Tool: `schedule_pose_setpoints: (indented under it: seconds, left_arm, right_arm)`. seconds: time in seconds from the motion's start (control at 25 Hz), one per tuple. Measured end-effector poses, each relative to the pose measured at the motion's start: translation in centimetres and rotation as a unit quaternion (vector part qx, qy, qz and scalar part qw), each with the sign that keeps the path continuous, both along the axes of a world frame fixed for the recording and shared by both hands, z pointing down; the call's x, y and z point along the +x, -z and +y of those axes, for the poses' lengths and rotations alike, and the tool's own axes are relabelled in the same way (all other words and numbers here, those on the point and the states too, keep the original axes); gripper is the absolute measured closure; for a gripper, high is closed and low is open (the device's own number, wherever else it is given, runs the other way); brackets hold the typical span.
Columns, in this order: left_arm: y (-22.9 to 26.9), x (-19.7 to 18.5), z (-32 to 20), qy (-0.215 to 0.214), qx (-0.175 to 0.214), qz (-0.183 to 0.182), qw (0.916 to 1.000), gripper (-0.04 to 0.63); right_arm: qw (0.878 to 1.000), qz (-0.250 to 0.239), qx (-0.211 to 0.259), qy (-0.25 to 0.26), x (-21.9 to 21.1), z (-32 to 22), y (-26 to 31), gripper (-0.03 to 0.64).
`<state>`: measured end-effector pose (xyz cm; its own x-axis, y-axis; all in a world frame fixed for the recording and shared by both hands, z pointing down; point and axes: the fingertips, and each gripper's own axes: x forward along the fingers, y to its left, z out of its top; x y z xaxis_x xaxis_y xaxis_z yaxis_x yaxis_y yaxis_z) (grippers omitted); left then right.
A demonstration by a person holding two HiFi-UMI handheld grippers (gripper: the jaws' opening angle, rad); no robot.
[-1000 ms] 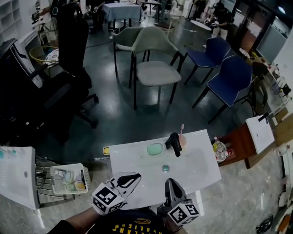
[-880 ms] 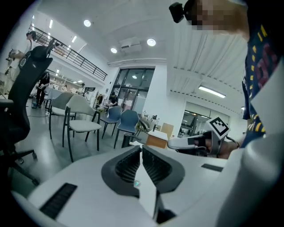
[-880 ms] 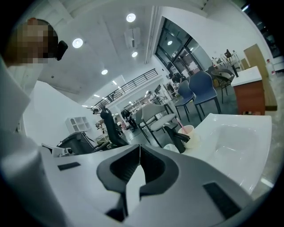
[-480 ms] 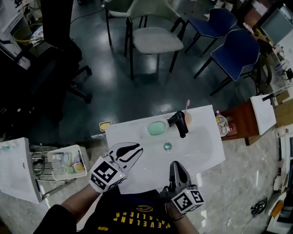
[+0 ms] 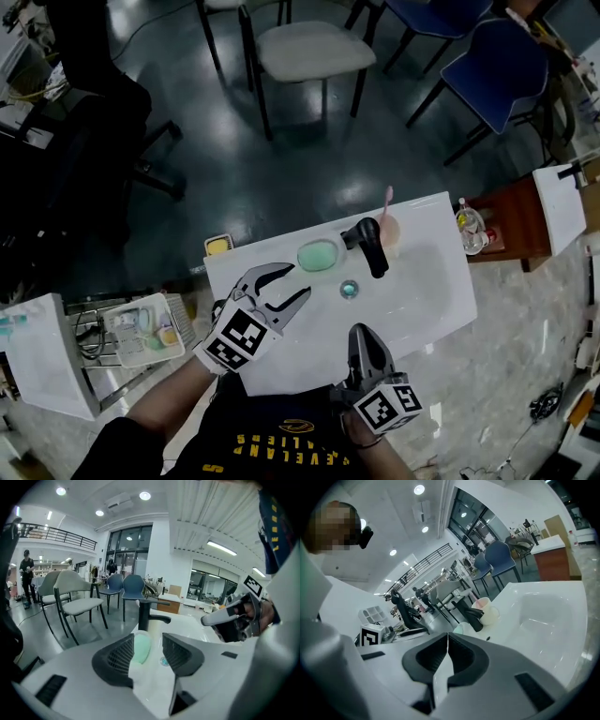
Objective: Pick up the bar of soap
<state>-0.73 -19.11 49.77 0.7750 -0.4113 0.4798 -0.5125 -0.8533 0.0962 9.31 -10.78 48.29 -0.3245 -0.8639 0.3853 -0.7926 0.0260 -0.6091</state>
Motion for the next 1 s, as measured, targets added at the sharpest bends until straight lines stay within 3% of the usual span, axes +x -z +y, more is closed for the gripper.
schedule_pose_setpoints:
  seconds: [0.16, 0.36, 0.72, 1.0]
  left_arm:
    - [-3.4, 1.2, -0.9, -0.029, -0.012, -0.067, 0.9973, 0.37]
    - [-6.3, 2.7, -1.7, -0.082, 0.004, -0.144, 0.9862, 0.337]
    - [-10.0, 3.9, -3.7, -0.092, -0.03, -0.175, 0.9798, 0.331]
    - [-11.0, 4.2, -3.9, -0.105, -0.031, -0.194, 0.9749, 0.328]
  right_arm:
    - [1.0, -0.007, -0.017, -0.003, 0.5, -0.3, -1.4, 0.598]
    - [1.0, -0.002, -0.03, -0.002, 0.5, -0.6, -2.7, 0.598]
    - [0.998, -0.011, -0.053, -0.018, 1.7, -0.8, -4.3, 0.598]
    - [0.998, -0.023, -0.06, -0.026, 2.2, -0.5, -5.1, 0.598]
